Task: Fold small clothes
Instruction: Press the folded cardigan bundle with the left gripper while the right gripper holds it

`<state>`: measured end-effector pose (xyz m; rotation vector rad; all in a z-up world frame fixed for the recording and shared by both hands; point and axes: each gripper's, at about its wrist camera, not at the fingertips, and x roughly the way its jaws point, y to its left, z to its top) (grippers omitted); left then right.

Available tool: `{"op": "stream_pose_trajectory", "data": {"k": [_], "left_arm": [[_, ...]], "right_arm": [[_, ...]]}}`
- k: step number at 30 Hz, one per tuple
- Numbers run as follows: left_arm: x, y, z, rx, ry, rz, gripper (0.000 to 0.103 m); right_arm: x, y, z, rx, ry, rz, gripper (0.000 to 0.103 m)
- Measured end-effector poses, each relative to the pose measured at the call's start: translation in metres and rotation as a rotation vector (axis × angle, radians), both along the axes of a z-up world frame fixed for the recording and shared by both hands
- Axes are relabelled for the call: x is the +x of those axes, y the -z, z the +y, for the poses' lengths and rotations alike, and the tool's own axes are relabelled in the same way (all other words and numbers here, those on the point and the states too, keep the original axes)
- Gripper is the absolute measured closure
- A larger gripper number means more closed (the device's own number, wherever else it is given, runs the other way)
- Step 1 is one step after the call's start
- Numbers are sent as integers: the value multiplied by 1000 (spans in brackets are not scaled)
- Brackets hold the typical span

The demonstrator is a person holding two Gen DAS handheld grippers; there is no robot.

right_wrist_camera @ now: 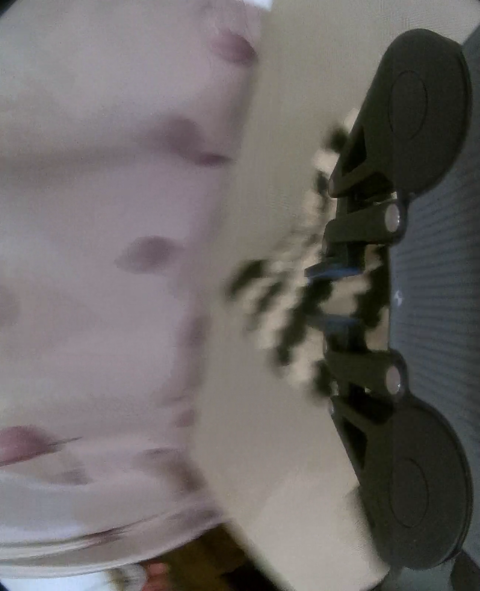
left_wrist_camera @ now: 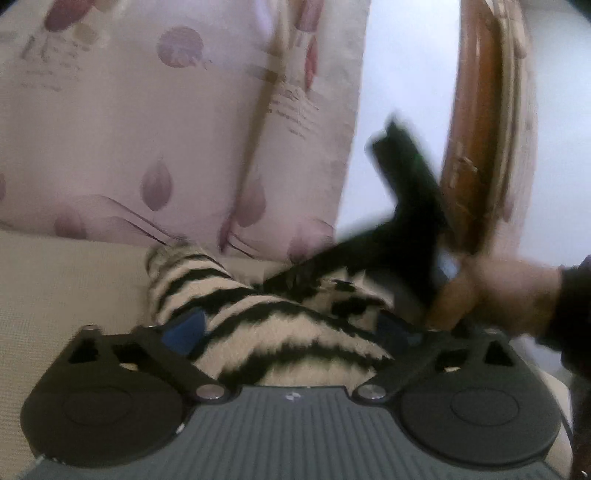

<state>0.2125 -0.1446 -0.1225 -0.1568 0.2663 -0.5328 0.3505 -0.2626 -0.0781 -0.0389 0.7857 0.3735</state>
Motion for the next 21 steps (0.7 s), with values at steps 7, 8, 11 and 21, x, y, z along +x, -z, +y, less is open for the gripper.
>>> {"op": "stream_pose_trajectory", "data": {"k": [7,8,11,21], "left_arm": [[5,2,6,-62,8,45,2],[4,2,6,-60,11,42,2],[4,2,3,-47,17,42,2],[5,0,2,-20,1,62,1]], "right_arm": [[-19,-2,-37,120,107,-87,82],[-29,-5,-42,144,124,-108,81],[-68,-14,-56,181,156,-186,80],[-125,24,-64,-108,132,-186,59]]}}
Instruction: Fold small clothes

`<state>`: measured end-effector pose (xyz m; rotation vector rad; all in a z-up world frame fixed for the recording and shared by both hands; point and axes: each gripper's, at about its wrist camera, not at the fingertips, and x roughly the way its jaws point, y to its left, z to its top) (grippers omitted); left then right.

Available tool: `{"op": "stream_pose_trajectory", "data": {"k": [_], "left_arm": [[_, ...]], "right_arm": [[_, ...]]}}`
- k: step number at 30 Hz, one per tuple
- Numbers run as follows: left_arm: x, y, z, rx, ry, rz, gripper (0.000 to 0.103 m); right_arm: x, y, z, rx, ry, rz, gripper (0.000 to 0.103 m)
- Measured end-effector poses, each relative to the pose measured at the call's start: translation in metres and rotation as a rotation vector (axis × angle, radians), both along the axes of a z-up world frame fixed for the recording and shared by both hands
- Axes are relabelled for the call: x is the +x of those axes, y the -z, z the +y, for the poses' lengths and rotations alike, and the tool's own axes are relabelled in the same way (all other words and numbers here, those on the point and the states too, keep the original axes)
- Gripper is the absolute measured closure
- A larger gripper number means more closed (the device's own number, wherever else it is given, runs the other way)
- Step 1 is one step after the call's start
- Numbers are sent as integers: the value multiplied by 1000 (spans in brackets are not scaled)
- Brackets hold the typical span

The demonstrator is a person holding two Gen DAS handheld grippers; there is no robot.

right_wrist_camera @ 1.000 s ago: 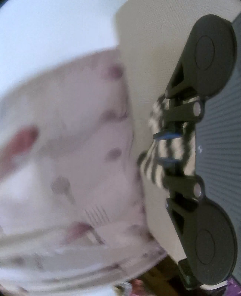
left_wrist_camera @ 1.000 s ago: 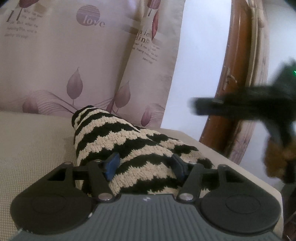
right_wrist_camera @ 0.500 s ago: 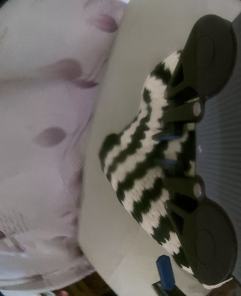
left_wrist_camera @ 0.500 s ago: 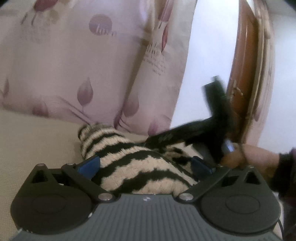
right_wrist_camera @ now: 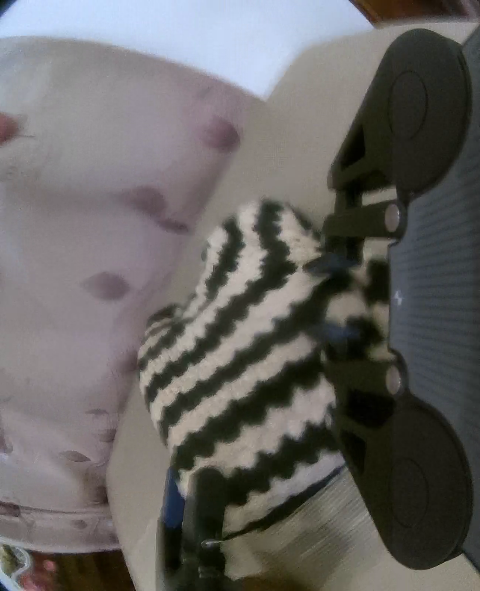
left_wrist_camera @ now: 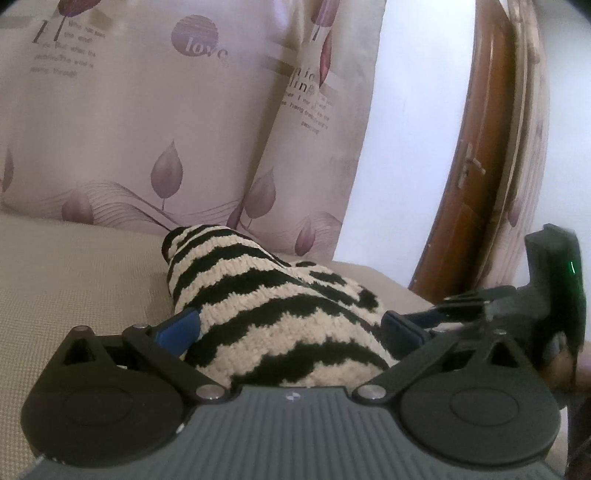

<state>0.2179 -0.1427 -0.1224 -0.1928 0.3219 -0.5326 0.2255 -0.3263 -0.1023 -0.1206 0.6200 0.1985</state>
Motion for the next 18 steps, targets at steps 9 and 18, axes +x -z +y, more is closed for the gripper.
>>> {"op": "stream_pose_trajectory", "data": {"k": [9,18], "left_arm": [[4,2,4,-9,-16,23,1],[4,2,2,-3,-22,21,0]], "right_arm": [[-32,-25,-19,264,56,-47,56],[-40,3,-5,304,54,73,70]]}}
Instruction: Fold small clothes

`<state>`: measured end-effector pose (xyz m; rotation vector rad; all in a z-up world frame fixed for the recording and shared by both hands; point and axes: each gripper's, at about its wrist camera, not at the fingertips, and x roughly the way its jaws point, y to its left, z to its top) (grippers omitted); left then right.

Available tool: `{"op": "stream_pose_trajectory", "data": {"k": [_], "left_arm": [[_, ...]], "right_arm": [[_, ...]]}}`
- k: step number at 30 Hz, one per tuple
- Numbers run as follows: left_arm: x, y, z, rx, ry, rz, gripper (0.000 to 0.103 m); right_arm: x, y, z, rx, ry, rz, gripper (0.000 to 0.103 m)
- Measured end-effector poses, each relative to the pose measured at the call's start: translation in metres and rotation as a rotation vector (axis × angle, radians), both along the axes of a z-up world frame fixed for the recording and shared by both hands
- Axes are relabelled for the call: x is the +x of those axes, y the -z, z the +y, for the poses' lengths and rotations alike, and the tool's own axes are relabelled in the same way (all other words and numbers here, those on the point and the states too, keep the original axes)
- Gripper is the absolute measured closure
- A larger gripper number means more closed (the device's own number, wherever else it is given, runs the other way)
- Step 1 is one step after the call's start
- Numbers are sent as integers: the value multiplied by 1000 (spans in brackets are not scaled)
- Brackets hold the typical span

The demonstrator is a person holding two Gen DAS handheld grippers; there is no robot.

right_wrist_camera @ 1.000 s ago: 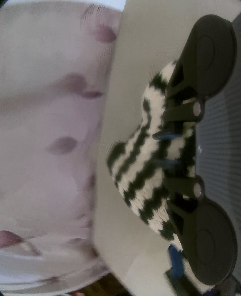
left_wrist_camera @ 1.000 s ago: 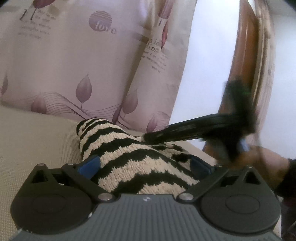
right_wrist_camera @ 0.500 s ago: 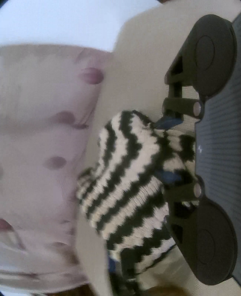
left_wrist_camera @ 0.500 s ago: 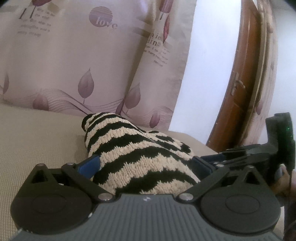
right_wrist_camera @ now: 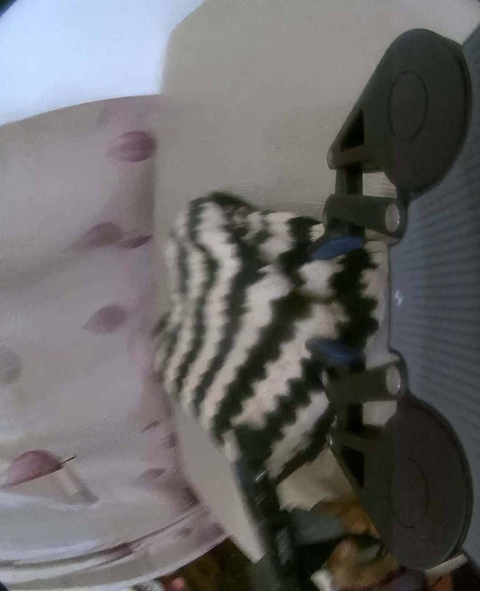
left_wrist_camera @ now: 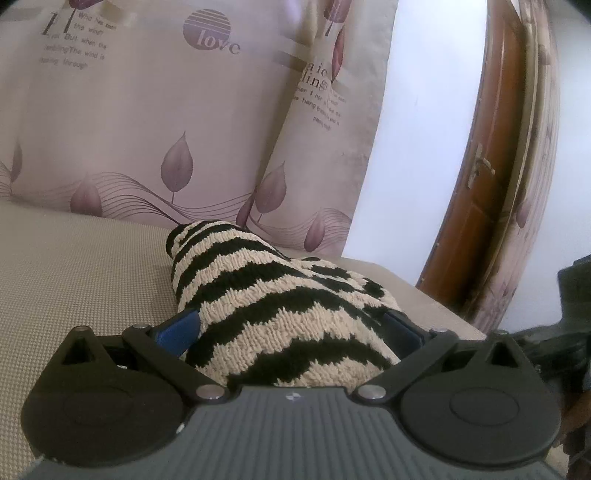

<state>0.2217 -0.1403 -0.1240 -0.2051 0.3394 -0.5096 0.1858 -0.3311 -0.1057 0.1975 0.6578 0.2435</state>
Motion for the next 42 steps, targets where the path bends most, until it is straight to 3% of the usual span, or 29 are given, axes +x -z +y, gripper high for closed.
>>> {"op": "stream_pose_trajectory", "data": {"k": [2,6,10,14,18,21,23,25,26,28,32,35,42], "left_arm": [[0,0,0,-5,3,-3,0],[-2,0,-3,8,13,-19,0],[-1,0,-2,4,7,-5,0],[-2,0,-4,13,13,-11,0],[-2,0,-5,17,16,-15,0],[-3,0,-3,9,14,-16,0],[-3,0,-1,-1,9,-15,0],[-4,0,2,-18,-4,-22,0],[-5,-1,4,-21,-14,-32,0],[-6,-2,5,-21,-38,-48,0],[1,-1,7,-27,-62,2,0],[13,4,4,1,-74,86,0],[20,7,-12,98,-89,112,0]], "right_arm": [[-3,-11,9,-96,3,-49,87],[-4,-22,4,-236,40,-72,93],[2,16,-9,-141,40,46,97],[-19,2,-29,-12,159,-63,96],[-28,-33,-15,79,67,-206,96],[-9,-37,10,24,-22,-189,96],[5,-25,21,-52,-65,-127,96],[14,2,29,-247,-72,-53,99],[7,10,24,-238,-85,-104,99],[7,12,10,-109,-41,-82,99],[5,20,19,-158,-47,-144,99],[-4,27,8,-70,-31,-185,99],[-3,28,11,-64,-26,-192,99]]}}
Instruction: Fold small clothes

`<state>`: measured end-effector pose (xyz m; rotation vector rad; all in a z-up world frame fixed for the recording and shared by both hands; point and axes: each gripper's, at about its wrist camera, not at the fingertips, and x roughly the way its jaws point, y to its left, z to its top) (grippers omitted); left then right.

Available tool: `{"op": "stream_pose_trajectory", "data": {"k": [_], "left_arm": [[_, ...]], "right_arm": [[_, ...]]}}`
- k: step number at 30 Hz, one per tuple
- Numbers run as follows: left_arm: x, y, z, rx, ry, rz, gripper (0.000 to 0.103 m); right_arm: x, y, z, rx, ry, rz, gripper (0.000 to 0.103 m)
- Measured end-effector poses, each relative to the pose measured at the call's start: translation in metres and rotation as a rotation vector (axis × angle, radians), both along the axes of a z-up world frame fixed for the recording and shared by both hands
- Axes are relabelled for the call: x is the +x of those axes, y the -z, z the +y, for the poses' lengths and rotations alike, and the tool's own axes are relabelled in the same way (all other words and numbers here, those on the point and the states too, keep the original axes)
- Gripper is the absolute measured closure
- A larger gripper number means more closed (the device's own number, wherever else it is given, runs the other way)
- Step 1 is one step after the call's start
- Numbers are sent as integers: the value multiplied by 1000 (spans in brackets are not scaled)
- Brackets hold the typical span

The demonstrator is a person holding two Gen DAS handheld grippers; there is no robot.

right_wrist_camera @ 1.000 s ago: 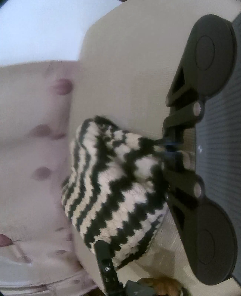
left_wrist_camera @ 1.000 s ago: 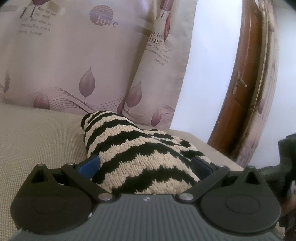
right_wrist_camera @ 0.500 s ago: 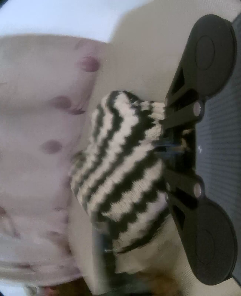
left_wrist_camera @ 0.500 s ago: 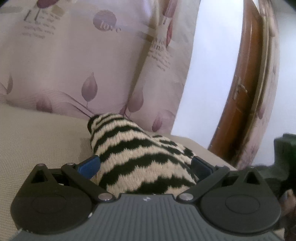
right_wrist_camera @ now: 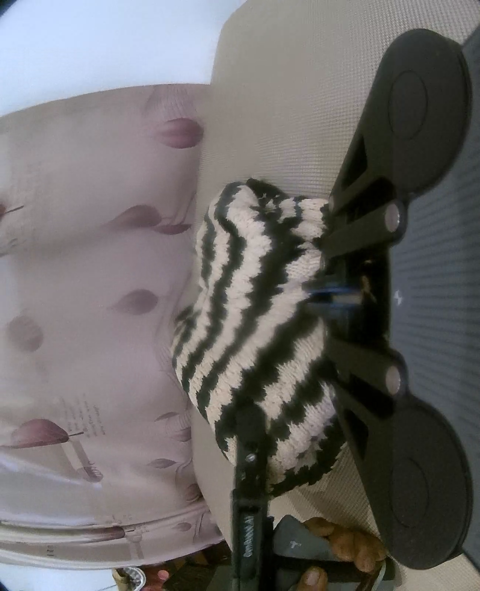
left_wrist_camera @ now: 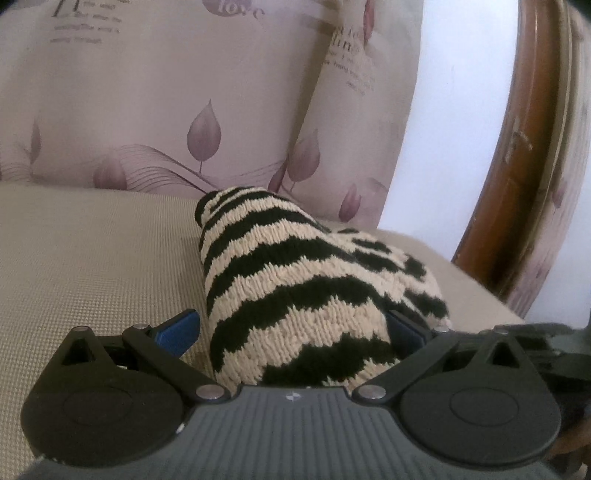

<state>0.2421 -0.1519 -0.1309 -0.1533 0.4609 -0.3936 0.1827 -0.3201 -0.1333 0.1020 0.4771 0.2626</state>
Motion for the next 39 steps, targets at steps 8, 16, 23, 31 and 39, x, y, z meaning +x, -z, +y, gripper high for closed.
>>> {"op": "stream_pose_trajectory", "data": {"k": [8,16,23,31,39], "left_arm": [[1,4,0,19,-9,3,0],[1,4,-1,24,-9,1,0],[0,4,-2,33,-6,1,0],[1,4,-3,41,-6,9,0],[6,5,0,16,6,36,0]], "right_arm": [[1,0,-5,23,2,3,99],[0,-1,-5,28,7,-5,99],[-4,-3,-6,37,15,-36,98],[-8,-4,-4,36,20,-60,88],[-5,-6,-9,83,19,-25,88]]}}
